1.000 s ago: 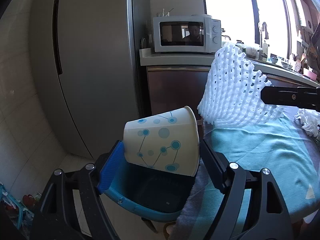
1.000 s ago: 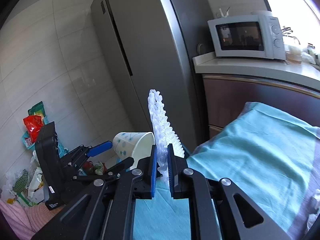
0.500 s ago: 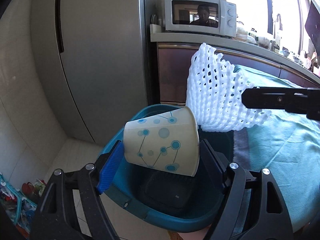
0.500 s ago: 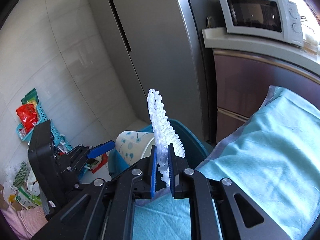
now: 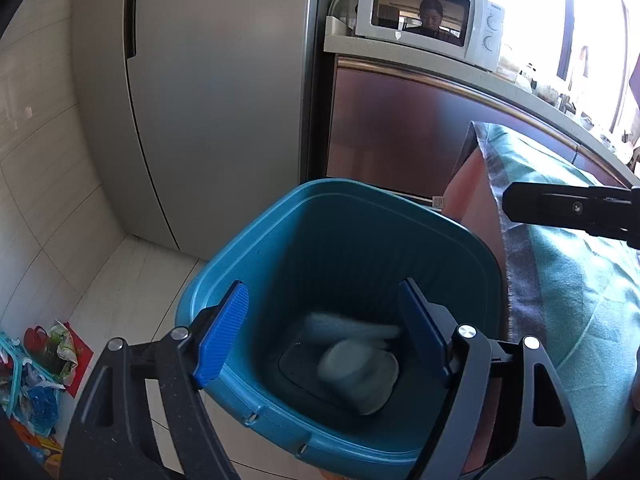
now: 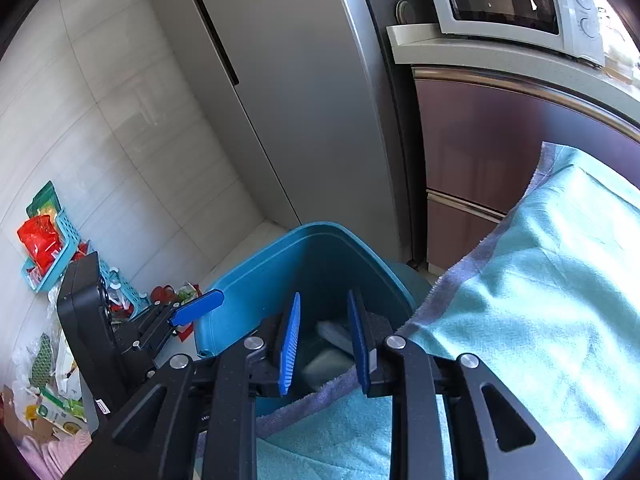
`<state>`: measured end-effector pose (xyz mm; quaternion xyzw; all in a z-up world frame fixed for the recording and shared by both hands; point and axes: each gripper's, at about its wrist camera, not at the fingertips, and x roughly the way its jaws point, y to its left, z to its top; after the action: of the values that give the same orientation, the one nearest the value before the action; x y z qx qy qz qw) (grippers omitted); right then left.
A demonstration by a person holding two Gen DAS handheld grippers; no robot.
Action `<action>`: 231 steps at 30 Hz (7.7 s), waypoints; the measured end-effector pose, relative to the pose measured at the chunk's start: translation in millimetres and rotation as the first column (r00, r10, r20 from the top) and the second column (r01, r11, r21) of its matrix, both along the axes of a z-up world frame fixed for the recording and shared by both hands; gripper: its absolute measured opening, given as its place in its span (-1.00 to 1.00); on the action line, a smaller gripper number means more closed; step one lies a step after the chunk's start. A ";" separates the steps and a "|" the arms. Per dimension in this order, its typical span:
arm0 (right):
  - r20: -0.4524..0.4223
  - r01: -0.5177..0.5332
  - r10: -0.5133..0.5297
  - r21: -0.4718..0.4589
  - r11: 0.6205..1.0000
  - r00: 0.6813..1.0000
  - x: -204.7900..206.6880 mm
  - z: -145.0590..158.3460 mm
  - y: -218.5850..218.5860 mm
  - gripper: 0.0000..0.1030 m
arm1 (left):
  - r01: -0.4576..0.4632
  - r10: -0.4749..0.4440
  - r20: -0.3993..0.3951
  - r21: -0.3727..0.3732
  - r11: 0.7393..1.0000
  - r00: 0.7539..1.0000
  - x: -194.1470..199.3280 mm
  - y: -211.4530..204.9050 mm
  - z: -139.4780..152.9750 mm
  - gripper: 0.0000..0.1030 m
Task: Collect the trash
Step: 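Carry the cup and foam net to the teal bin and open both tools, then return to the table and grasp the second dotted cup with the left tool, then grasp the gold snack wrapper with the right tool, then carry the cup and gold wrapper to the teal bin and release both, then move both tools back over the table toward the remaining trash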
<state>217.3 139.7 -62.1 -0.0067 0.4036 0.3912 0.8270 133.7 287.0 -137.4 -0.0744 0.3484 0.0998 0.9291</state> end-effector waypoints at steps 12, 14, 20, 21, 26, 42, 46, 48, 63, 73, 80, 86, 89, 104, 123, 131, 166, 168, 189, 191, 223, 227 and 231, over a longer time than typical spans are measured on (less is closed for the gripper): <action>0.060 0.030 -0.033 0.048 0.998 0.998 -32.0 22.2 -57.3 -0.25 | 0.076 -0.077 0.136 0.016 0.997 0.988 -34.5 -37.8 45.7 0.58; 0.083 0.041 -0.045 0.059 0.997 0.996 -41.3 29.4 -74.3 -0.19 | 0.116 -0.118 0.165 0.020 0.993 0.979 -40.2 -51.9 55.7 0.60; 0.134 0.130 -0.140 0.079 0.988 0.981 -66.6 42.6 -136.6 -0.09 | 0.273 -0.275 0.216 0.037 0.961 0.937 -53.5 -104.5 77.8 0.64; 0.139 0.150 -0.160 0.081 0.985 0.977 -70.8 43.4 -148.8 -0.09 | 0.304 -0.305 0.219 0.037 0.952 0.927 -54.5 -114.8 80.2 0.65; 0.159 0.259 -0.268 0.078 0.963 0.950 -92.2 48.5 -204.7 -0.08 | 0.446 -0.442 0.226 0.034 0.894 0.868 -65.2 -168.9 86.1 0.65; 0.171 0.645 -0.652 0.102 0.758 0.739 -148.5 44.8 -382.6 -0.07 | 0.779 -0.764 0.206 0.012 0.627 0.612 -106.8 -331.2 93.1 0.64; 0.134 0.699 -0.708 0.117 0.706 0.693 -155.5 34.4 -418.0 -0.07 | 0.839 -0.822 0.198 -0.011 0.544 0.535 -114.6 -358.1 94.3 0.62; 0.107 0.717 -0.726 0.117 0.688 0.679 -157.7 26.5 -432.1 -0.07 | 0.863 -0.845 0.191 -0.027 0.504 0.500 -116.0 -371.7 93.9 0.60; -0.044 0.630 -0.637 0.216 0.746 0.769 -162.7 -2.0 -429.1 -0.07 | 0.900 -0.906 0.124 -0.226 0.372 0.406 -85.1 -424.8 72.9 0.24; -0.027 0.537 -0.546 0.224 0.813 0.837 -159.8 7.2 -399.1 -0.07 | 0.837 -0.874 0.138 -0.390 0.384 0.466 -54.8 -394.7 65.3 -0.46; 0.036 0.527 -0.549 0.231 0.818 0.835 -163.6 24.4 -401.7 -0.07 | 0.810 -0.854 0.155 -0.435 0.393 0.497 -42.6 -373.1 63.4 -0.89; 0.034 0.590 -0.611 0.219 0.777 0.791 -161.3 22.9 -421.4 -0.07 | 0.805 -0.833 0.182 -0.426 0.412 0.523 -43.2 -349.3 72.0 -0.92; -0.017 0.576 -0.586 0.205 0.791 0.810 -162.8 11.2 -423.2 -0.07 | 0.799 -0.818 0.191 -0.416 0.433 0.543 -45.2 -333.3 77.6 -0.92; 0.016 0.492 -0.492 -0.037 0.870 0.871 -185.4 -23.0 -373.1 0.07 | 0.739 -0.727 0.195 -0.348 0.577 0.658 -52.4 -260.5 91.9 -0.92; 0.005 0.365 -0.365 0.020 0.931 0.931 -188.5 -7.4 -326.0 -0.84 | 0.675 -0.640 0.219 -0.304 0.672 0.736 -57.0 -202.6 99.2 -0.92; -0.006 0.257 -0.258 0.079 0.963 0.966 -176.3 -0.3 -290.0 -0.84 | 0.630 -0.588 0.227 -0.280 0.724 0.777 -64.1 -172.1 103.8 -0.92; 0.082 -0.066 0.055 0.136 0.989 0.995 -46.5 46.4 -79.8 -0.84 | 0.198 -0.177 0.125 -0.186 0.962 0.976 -65.3 22.3 88.3 -0.92; 0.079 -0.071 0.061 0.127 0.989 0.995 -41.5 45.4 -70.0 -0.84 | 0.188 -0.169 0.112 -0.186 0.964 0.979 -64.0 25.6 83.4 -0.92; -0.066 -0.043 0.047 0.052 0.998 0.997 11.6 1.7 2.2 -0.82 | 0.096 -0.108 -0.062 -0.169 0.981 0.992 -24.4 33.3 33.5 -0.92; -0.071 -0.036 0.039 0.039 0.999 0.997 13.2 -2.1 5.9 -0.80 | 0.093 -0.106 -0.070 -0.169 0.981 0.992 -21.5 33.4 30.4 -0.92; -0.062 -0.015 0.018 0.048 0.999 0.998 -9.7 0.5 -37.5 -0.57 | 0.161 -0.152 0.061 -0.193 0.968 0.986 -35.7 5.0 53.6 -0.27; -0.004 0.004 -0.004 0.055 0.998 1.000 -30.1 14.2 -67.9 -0.45 | 0.241 -0.223 0.112 -0.189 0.952 0.968 -43.5 -17.1 69.1 -0.15; 0.032 0.052 -0.054 0.066 0.996 0.998 -48.1 24.5 -108.1 -0.39 | 0.350 -0.324 0.156 -0.186 0.918 0.933 -47.9 -49.5 81.7 0.00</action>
<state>169.1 31.6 -37.6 0.0243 0.3766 0.3820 0.8436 85.8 237.5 -55.7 -0.1173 0.3072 -0.1039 0.9386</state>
